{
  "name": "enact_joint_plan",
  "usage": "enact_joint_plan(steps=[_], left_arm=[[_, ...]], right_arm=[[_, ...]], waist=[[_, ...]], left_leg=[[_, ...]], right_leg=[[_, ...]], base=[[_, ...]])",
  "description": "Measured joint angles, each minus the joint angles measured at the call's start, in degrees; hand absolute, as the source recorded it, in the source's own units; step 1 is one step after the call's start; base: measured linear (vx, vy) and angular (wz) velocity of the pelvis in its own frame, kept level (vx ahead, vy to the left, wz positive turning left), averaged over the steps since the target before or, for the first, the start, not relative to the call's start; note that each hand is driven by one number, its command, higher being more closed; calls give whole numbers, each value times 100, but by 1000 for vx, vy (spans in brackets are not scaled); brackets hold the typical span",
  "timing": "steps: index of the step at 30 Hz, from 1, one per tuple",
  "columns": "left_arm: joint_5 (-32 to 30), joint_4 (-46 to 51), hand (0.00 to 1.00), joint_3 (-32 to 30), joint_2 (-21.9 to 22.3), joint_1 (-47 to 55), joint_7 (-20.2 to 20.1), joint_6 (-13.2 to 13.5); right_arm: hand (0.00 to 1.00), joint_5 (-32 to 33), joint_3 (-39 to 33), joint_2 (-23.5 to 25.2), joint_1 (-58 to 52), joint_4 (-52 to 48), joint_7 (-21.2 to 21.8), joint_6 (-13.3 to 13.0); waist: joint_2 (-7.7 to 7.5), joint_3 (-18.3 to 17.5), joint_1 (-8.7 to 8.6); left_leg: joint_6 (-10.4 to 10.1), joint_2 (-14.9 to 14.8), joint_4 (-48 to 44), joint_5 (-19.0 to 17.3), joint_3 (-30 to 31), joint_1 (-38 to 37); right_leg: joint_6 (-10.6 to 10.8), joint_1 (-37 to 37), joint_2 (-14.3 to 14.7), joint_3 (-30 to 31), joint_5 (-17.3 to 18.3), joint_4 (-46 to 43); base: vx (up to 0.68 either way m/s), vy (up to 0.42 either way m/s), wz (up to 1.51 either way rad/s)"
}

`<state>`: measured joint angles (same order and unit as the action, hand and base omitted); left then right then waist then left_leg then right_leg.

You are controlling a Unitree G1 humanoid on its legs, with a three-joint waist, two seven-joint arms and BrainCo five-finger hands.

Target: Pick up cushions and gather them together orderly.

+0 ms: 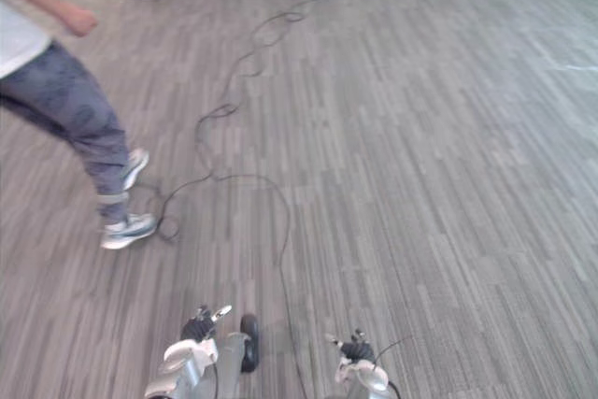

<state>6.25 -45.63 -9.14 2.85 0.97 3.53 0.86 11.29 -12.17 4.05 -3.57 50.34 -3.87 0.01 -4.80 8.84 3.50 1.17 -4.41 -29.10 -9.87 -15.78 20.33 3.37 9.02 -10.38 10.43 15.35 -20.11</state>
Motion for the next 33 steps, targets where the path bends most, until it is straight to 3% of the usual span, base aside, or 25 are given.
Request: enact_joint_plan(steps=[1,2,3,4,6,7,9,10,12,13,14,15,16,17,20,21,22,23,25,26,27,28,30,32,33], left_arm=[[-4,-13,0,30,-34,25,-1,-25],[-1,-61,0,46,-54,75,2,-28],[-1,-114,0,71,-53,65,6,-29],[4,-217,0,185,-44,23,10,-36],[5,-360,0,364,-27,-20,20,-44],[14,-427,0,405,-51,-79,32,-42],[51,-610,0,404,-68,-250,35,-50],[53,-663,0,398,-56,-277,34,-53],[51,-695,0,342,-4,-277,26,-65],[44,-695,0,343,12,-245,19,-60],[40,-711,0,335,43,-207,16,-64],[11,-812,0,327,55,-223,-39,-78],[-8,-817,0,209,66,-254,-28,-81],[-25,-813,0,152,64,-270,-19,-82],[-65,-745,0,108,64,-221,-29,-98],[-48,-641,0,-1,65,-218,-38,-85],[-43,-607,0,-89,65,-212,-41,-82],[-25,-553,0,-110,61,-152,-27,-75],[4,-378,0,-92,39,-84,-28,-24],[7,-336,0,-97,39,-86,-25,-18],[20,-219,0,-146,82,-34,-23,30],[22,-224,0,-203,86,-24,-19,51],[56,-224,0,-344,91,-12,3,61],[51,-161,0,-337,52,81,15,102],[48,-120,0,-346,-63,145,10,112]], right_arm=[[0,-4,19,-1,1,-18,21,-7],[0,-8,115,-42,-4,-102,74,-38],[0,-9,122,-55,-23,-145,87,-47],[0,-10,118,-59,-107,-239,92,-74],[0,-10,92,-71,-180,-472,90,-115],[0,-10,104,-60,-146,-540,91,-144],[0,-7,30,-9,-131,-586,105,-147],[0,-8,-77,-19,-115,-591,104,-155],[0,-8,-261,-44,-93,-558,101,-166],[0,-13,-362,-33,-104,-490,94,-166],[0,-21,-390,-47,-107,-445,99,-161],[0,-36,-466,-197,-11,-427,107,-157],[0,-90,-523,-204,43,-422,97,-156],[0,-187,-585,-231,57,-455,103,-153],[0,-226,-547,-266,112,-456,97,-147],[0,-210,-448,-241,170,-399,71,-135],[0,-206,-347,-215,192,-342,61,-131],[0,-164,-215,-144,220,-222,36,-120],[0,-115,33,-125,251,-158,33,-87],[0,-112,66,-119,251,-156,31,-84],[0,-113,96,-62,211,-152,35,-56],[0,-114,56,-28,196,-151,30,-50],[0,-122,43,-6,174,-149,25,-44],[0,-129,74,4,83,-92,33,-31],[0,-132,128,2,13,48,39,-12]], waist=[[-105,-8,13],[-46,42,19],[5,81,-6],[74,131,-51],[220,136,-91],[226,113,-138],[77,177,-297],[89,176,-346],[126,199,-383],[103,190,-377],[142,197,-398],[392,164,-425],[483,192,-444],[552,220,-457],[845,307,-434],[844,391,-401],[797,439,-344],[681,463,-279],[612,479,-260],[597,481,-246],[531,453,-94],[549,453,-73],[558,417,-32],[433,261,31],[238,15,48]], left_leg=[[96,65,-5,-151,-182,-375],[200,55,206,-271,-290,-977],[216,52,309,-325,-321,-1209],[224,41,539,-410,-461,-1712],[137,41,1141,-654,-651,-2481],[-57,56,1467,-791,-726,-2811],[-99,140,1774,-859,-771,-3308],[-130,132,1915,-908,-779,-3500],[-136,146,2273,-910,-838,-3965],[-136,226,2341,-910,-786,-4185],[-136,254,2347,-910,-728,-4345],[-355,99,2282,-749,-713,-4448],[-595,57,2104,-508,-631,-4440],[-649,13,1784,-271,-509,-4381],[-1138,-492,-1540,899,323,-3037],[-1025,-658,-2907,746,420,-2399],[-925,-692,-3418,553,438,-2076],[-682,-707,-3668,207,441,-1495],[-379,-748,-3151,-88,355,-707],[-355,-748,-3000,-129,315,-621],[-316,-709,-1653,-281,221,-335],[-327,-624,-905,-275,347,-323],[-602,-479,666,-22,863,-217],[-686,-437,744,481,952,-112],[-565,-240,423,483,750,-42]], right_leg=[[300,-277,-33,236,-376,-913],[602,-970,118,338,-1243,-2532],[649,-1210,193,293,-1332,-3137],[556,-1700,317,79,-1137,-4079],[192,-2604,467,-633,-663,-4682],[149,-3042,487,-1142,-462,-4596],[-1,-3458,312,-2041,-199,-3948],[-72,-3599,341,-2334,-175,-3456],[-357,-3649,360,-2925,-361,-2094],[-496,-3597,396,-3131,-706,-1117],[-1044,-3529,397,-3174,-1196,-931],[-1281,-3480,472,-3373,-914,-1208],[-1358,-3487,466,-3361,-671,-1437],[-1420,-3448,489,-3365,-469,-1577],[-1392,-2617,1093,-3030,-190,-946],[-1410,-2172,1367,-2760,-180,-609],[-1430,-1903,1474,-2574,-167,-441],[-1445,-1460,1541,-2254,-153,-148],[-1412,-880,1617,-1735,-157,333],[-1401,-827,1620,-1637,-152,382],[-1235,-508,1585,-1067,-82,552],[-1149,-349,1559,-869,-33,632],[-979,39,1480,-277,247,772],[-806,165,1311,90,622,706],[-613,164,1000,333,817,620]], base=[[598,282,-107],[553,243,-114],[477,189,-107],[351,130,-70],[445,172,-81],[459,168,-53],[529,86,-2],[618,20,7],[519,-24,6],[638,-88,11],[789,-109,-5],[798,-154,-14],[666,-143,-29],[654,-209,-40],[626,-158,-83],[510,-25,-111],[488,10,-140],[492,24,-122],[467,89,-113],[438,137,-157],[476,180,-144],[531,233,-183],[611,337,-133],[601,409,-106],[817,489,-88]])
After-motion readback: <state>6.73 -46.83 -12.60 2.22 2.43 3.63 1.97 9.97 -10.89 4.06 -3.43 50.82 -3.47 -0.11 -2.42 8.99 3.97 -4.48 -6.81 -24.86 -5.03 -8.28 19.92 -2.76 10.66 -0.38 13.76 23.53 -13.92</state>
